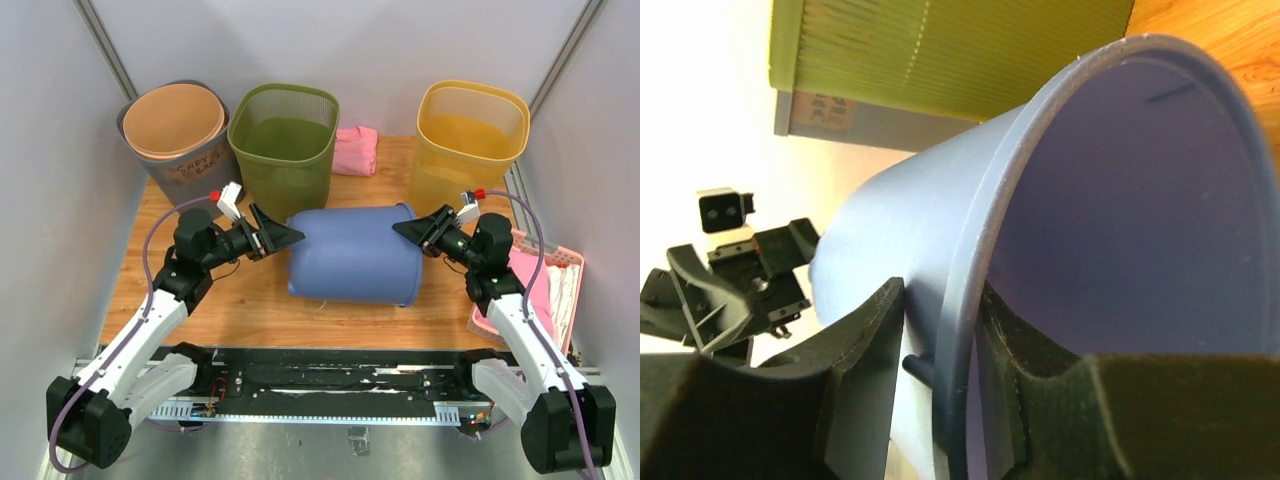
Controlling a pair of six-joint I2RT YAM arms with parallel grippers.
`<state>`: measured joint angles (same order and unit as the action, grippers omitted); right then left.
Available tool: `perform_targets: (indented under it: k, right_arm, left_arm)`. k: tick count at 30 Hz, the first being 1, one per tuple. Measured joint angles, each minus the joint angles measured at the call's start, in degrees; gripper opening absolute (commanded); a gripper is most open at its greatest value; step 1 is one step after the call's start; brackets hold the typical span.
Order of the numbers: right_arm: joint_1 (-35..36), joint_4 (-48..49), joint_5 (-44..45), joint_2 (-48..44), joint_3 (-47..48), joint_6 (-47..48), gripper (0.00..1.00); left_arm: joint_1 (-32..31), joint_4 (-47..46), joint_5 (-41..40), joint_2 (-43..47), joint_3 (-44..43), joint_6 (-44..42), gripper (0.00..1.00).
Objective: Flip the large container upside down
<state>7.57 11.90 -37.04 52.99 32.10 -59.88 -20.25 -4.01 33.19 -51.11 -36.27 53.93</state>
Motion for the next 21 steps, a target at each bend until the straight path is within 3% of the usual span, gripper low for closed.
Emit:
perform_targets:
  k: [6, 13, 21]
  right_arm:
    - [-0.31, 2.58, 1.29, 1.18, -0.55, -2.89, 0.51]
    - [-0.35, 2.01, 1.29, 3.26, -1.27, -4.13, 0.61]
    - [-0.35, -4.28, 2.43, 8.87, -6.58, -4.11, 0.66]
  left_arm:
    - [0.09, -0.87, 1.49, 1.05, -4.74, 0.96, 0.99]
    - [0.17, -6.51, 3.56, 0.55, -8.35, 3.04, 0.99]
    - [-2.27, -11.87, 4.85, -2.99, -11.21, 4.09, 0.99]
